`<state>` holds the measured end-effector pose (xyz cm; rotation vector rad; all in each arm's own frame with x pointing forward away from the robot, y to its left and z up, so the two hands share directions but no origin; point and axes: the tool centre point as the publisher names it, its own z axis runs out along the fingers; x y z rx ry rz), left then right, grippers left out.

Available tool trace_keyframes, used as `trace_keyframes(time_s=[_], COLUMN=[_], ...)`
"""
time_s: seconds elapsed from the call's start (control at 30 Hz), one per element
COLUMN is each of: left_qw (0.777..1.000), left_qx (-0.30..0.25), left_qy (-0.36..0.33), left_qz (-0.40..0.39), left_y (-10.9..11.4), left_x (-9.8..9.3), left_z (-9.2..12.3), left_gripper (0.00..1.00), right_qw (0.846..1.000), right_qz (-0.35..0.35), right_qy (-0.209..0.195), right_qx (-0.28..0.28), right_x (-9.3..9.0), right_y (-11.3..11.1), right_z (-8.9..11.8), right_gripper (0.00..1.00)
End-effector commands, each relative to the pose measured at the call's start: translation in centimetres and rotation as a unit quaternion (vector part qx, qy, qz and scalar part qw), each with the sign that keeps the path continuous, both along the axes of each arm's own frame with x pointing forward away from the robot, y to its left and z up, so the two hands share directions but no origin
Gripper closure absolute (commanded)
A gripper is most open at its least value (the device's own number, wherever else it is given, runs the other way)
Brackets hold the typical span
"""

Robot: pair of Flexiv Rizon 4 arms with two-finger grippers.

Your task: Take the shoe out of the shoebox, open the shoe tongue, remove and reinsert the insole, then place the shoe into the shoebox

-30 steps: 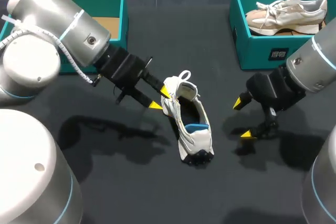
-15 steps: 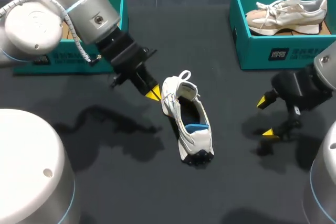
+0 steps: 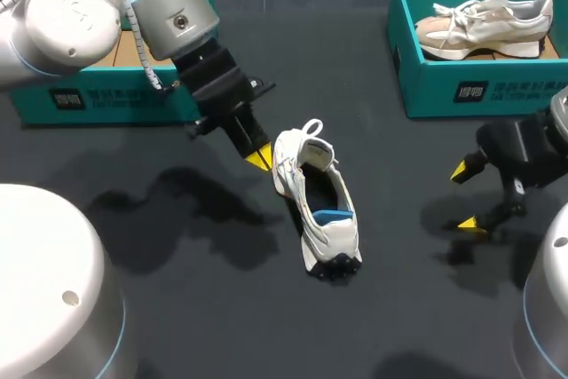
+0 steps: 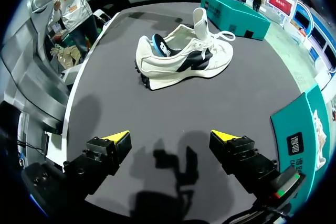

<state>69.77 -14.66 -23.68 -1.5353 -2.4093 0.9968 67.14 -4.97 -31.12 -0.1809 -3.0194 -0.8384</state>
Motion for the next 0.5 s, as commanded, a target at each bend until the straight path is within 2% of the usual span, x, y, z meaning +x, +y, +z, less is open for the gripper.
trace_keyframes(time_s=[0.03,0.3,0.5], left_qw=[1.000,1.000,0.997], left_qx=[0.007,0.008,0.027], left_qy=[-0.005,-0.009,-0.038], left_qz=[-0.022,-0.023,-0.064], left_y=[-1.6,-2.0,-4.6], left_x=[-0.1,-0.2,-0.5], left_z=[-0.4,-0.4,-1.6], left_gripper=[1.00,1.00,1.00], right_qw=[1.000,1.000,1.000], right_qz=[-0.003,-0.015,-0.015], right_qy=[-0.005,0.003,0.003], right_qx=[0.005,-0.005,-0.005], right_x=[-1.1,-1.1,-1.1], right_y=[-2.4,-2.8,-2.8], right_z=[1.6,1.6,1.6], right_gripper=[0.00,0.00,0.00])
